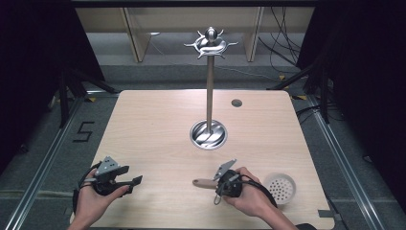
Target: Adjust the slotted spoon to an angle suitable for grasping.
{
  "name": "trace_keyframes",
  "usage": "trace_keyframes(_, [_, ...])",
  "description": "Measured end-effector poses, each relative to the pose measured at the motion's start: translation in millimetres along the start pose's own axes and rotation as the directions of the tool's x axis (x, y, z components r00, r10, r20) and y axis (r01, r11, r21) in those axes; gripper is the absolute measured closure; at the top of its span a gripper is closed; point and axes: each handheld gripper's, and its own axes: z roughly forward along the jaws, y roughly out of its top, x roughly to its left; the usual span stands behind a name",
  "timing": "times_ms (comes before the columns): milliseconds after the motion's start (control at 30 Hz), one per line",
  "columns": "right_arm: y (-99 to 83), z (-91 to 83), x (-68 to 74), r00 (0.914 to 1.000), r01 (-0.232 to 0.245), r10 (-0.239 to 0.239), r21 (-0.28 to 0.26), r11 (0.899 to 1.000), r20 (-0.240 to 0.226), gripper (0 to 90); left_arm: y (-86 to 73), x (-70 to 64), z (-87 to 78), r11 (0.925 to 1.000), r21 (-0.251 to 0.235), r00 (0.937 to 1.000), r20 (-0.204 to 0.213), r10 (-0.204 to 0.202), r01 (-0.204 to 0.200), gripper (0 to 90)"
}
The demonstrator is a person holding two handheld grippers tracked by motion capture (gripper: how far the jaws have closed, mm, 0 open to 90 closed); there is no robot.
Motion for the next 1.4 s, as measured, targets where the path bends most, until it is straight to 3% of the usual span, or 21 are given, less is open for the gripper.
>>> trace_keyframes(133, [21.3, 14.9, 2.4, 0.9999, -0.008, 0.008, 0.037, 0.999, -0.013, 90.0, -1.8, -0.4, 0.5, 0.9996, -0.010, 0.9996, -0.006, -0.028, 0.028, 32.0])
trace_keyframes(233, [24.9, 19.6, 2.3, 0.9999, -0.011, 0.012, 0.053, 0.999, -0.012, 90.0, -1.4, 1.4, -0.9, 1.0000, -0.001, 1.0000, 0.004, -0.009, 0.009, 32.0])
trace_keyframes(333, [25.6, 20.8, 1.9, 0.9998, -0.009, 0.010, 0.067, 0.998, -0.015, 90.0, -1.5, -0.3, -0.8, 0.9996, -0.010, 0.9996, 0.004, -0.027, 0.027, 32.0])
trace_keyframes(367, [25.7, 21.7, 2.1, 0.9999, -0.007, 0.008, 0.073, 0.997, -0.013, 90.0, -1.4, 0.9, -1.1, 0.9999, -0.003, 0.9999, 0.003, -0.010, 0.010, 32.0])
trace_keyframes(467, [26.1, 23.8, -0.1, 0.9999, 0.006, -0.005, 0.076, 0.997, -0.014, 90.0, -1.3, -0.7, -0.4, 0.9997, -0.008, 0.9997, 0.006, -0.023, 0.023, 32.0])
trace_keyframes(800, [26.3, 23.9, -7.0, 0.9988, -0.049, 0.049, 0.081, 0.995, 0.001, 90.0, -1.5, 1.4, -0.8, 1.0000, -0.001, 1.0000, 0.004, -0.008, 0.008, 32.0])
trace_keyframes(833, [26.5, 24.1, -8.4, 0.9996, -0.030, 0.030, 0.080, 0.996, 0.000, 90.0, -1.5, 1.5, -0.8, 1.0000, -0.001, 1.0000, 0.005, -0.008, 0.008, 32.0])
trace_keyframes(933, [26.9, 24.7, -7.5, 0.9990, -0.044, 0.043, 0.084, 0.995, 0.008, 90.0, -1.9, 0.5, 0.1, 0.9997, -0.011, 0.9997, 0.006, -0.023, 0.024, 32.0])
trace_keyframes(1033, [27.0, 26.6, -7.3, 0.9997, -0.025, 0.024, 0.089, 0.996, 0.009, 90.0, -1.6, 1.2, -0.6, 0.9999, -0.004, 0.9999, 0.004, -0.012, 0.012, 32.0])
trace_keyframes(1300, [26.9, 25.9, -11.6, 0.9983, -0.052, 0.050, 0.077, 0.996, 0.028, 90.0, -1.8, 0.3, 0.0, 0.9997, -0.009, 0.9997, 0.004, -0.024, 0.024, 32.0])
trace_keyframes(1333, [26.4, 25.0, -13.1, 0.9953, -0.091, 0.088, 0.076, 0.993, 0.039, 90.0, -2.0, 0.1, 0.1, 0.9996, -0.008, 0.9996, 0.004, -0.027, 0.027, 32.0])
trace_keyframes(1400, [26.2, 24.6, -15.2, 0.9938, -0.105, 0.101, 0.079, 0.991, 0.045, 90.0, -2.0, 0.1, 0.1, 0.9996, -0.008, 0.9996, 0.004, -0.027, 0.027, 32.0])
